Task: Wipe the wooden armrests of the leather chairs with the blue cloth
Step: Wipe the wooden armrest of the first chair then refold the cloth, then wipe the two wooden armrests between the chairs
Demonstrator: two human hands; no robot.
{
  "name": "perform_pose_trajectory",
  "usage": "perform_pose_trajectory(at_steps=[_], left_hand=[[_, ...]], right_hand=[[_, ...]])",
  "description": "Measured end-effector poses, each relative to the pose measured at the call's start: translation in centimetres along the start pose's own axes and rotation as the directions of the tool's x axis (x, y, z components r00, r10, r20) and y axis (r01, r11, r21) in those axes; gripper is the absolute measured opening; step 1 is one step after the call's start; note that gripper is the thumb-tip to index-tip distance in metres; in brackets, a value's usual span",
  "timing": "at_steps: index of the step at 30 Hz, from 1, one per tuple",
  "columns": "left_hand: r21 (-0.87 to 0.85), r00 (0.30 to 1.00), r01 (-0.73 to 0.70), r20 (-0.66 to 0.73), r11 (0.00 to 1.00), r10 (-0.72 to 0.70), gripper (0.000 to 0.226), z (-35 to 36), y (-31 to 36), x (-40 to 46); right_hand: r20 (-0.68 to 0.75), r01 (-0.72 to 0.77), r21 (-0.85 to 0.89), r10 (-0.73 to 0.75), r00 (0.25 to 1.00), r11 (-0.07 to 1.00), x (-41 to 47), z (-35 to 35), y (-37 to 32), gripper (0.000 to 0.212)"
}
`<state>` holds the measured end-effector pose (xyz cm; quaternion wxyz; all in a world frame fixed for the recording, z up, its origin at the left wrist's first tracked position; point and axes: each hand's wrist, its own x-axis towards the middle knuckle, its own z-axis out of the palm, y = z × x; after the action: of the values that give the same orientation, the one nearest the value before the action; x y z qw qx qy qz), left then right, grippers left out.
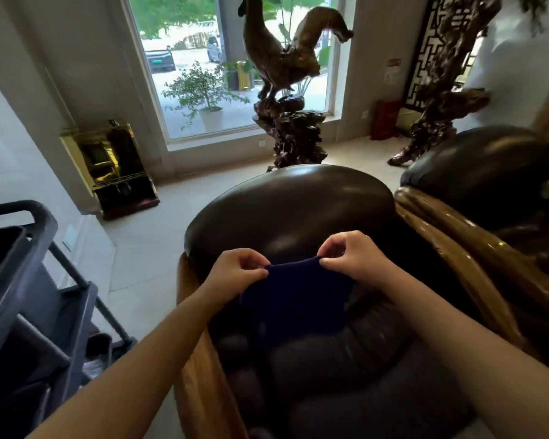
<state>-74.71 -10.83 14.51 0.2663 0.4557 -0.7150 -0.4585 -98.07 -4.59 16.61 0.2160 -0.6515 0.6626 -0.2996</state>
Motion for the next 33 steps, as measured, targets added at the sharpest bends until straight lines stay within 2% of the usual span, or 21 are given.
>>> perform_pose_trajectory(at_steps=[7,12,19,23,25,28,33], left_hand=[[0.005,0.99,-0.081,0.115,0.997,0.08,0.016,11.5,9.1,-1.7],[-0.011,0.975,-0.129,0.183,0.992,0.129,0.017,23.5,14.5,-2.0],[0.011,0.967,-0.13,0.224,0.991,0.124,0.02,41.5,20.2,0.1],[0.018,0.965,-0.105,0.245,0.994,0.098,0.022,49.3,22.7,1.8],[0.027,0.966,-0.097,0.245,0.995,0.087,0.023,52.3,23.5,3.0],[0.034,0.972,-0.082,0.225,0.996,0.073,0.026,56.0,24.2,5.6],[0.048,0.977,-0.045,0.213,0.998,0.034,0.021,61.1,24.0,10.9]], right_hand=[[-0.109,-0.055,-0.049,0.049,0.993,0.997,-10.9,-10.8,5.3,0.009],[-0.127,-0.116,-0.089,0.104,0.986,0.989,-17.7,-19.2,13.0,0.012],[-0.11,-0.166,-0.102,0.155,0.982,0.981,-24.7,-30.1,25.8,0.008],[-0.087,-0.218,-0.122,0.208,0.974,0.968,-26.2,-35.2,32.6,0.005],[-0.092,-0.233,-0.118,0.223,0.97,0.965,-26.0,-36.9,35.7,0.015],[-0.087,-0.252,-0.083,0.245,0.966,0.964,-24.8,-38.8,40.1,0.021],[-0.037,-0.251,-0.066,0.249,0.968,0.966,-21.8,-40.8,46.9,0.02]])
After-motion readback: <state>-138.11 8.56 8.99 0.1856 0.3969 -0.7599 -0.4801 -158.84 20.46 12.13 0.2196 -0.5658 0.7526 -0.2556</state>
